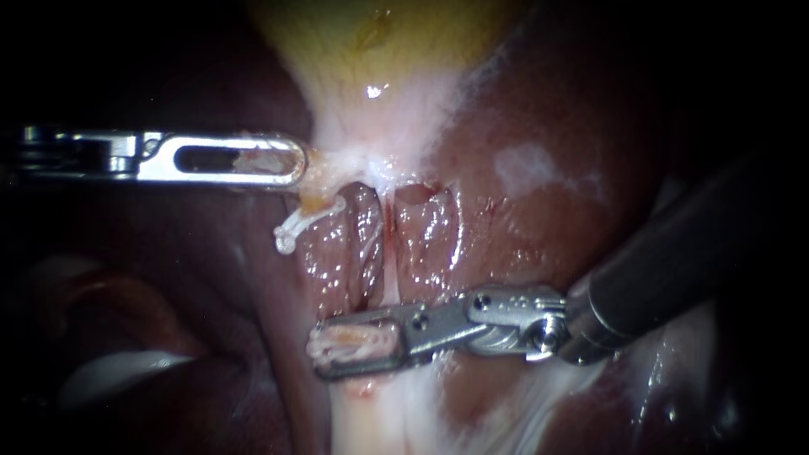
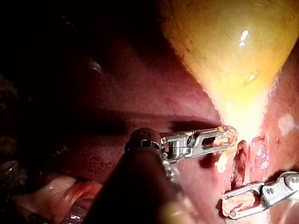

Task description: Clipping first clip right tube

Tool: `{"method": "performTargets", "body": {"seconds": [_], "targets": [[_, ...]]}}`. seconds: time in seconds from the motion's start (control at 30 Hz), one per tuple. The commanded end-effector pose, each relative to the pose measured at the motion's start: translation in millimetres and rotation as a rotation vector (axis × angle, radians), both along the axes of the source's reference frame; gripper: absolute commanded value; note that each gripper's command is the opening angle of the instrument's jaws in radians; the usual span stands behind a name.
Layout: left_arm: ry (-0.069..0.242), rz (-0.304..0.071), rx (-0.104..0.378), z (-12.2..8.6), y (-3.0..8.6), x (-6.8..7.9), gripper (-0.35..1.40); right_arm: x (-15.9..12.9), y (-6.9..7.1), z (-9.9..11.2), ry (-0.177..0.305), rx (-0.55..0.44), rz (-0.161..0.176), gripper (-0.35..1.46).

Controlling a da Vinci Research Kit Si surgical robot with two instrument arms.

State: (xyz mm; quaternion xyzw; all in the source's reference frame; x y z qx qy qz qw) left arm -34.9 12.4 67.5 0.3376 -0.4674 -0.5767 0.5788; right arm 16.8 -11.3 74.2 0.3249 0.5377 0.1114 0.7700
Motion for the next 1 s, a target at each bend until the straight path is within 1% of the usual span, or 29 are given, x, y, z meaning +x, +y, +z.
{"method": "performTargets", "body": {"seconds": [0.03, 0.4, 0.47, 0.5, 0.57, 0.6, 0.67, 0.73, 1.0], "targets": [[0.000, 0.000, 0.000, 0.0, 0.0, 0.0, -0.35, 0.0, 0.0, 0.0, 0.000, 0.000, 0.000, 0.16], [0.000, 0.000, 0.000, 0.0, 0.0, 0.0, -0.35, -0.1, 0.1, -0.1, 0.000, 0.001, 0.000, 0.18], [0.000, 0.000, 0.000, 0.0, 0.0, 0.0, -0.35, -0.1, 0.2, -0.2, 0.002, 0.003, -0.002, 0.25], [0.000, 0.000, 0.000, 0.0, 0.0, 0.0, -0.35, -0.2, 0.2, -0.2, 0.002, 0.003, -0.003, 0.34], [0.000, 0.000, 0.000, 0.0, 0.0, 0.0, -0.35, -0.1, 0.3, -0.3, 0.008, -0.026, -0.003, 0.43], [0.000, 0.000, 0.000, 0.0, 0.0, 0.0, -0.35, -0.1, 0.5, -0.4, 0.021, -0.042, 0.005, 0.46], [0.000, 0.000, 0.000, 0.0, 0.0, 0.0, -0.35, 0.1, 0.9, -0.6, 0.033, -0.084, 0.042, 0.50], [0.000, 0.000, 0.000, 0.0, 0.0, 0.0, -0.35, 0.1, 1.1, -0.8, 0.048, -0.096, 0.045, 0.50], [0.000, 0.001, 0.000, 0.0, 0.0, 0.1, -0.35, -0.6, 1.5, -1.2, 0.058, -0.114, 0.038, 0.50]]}}
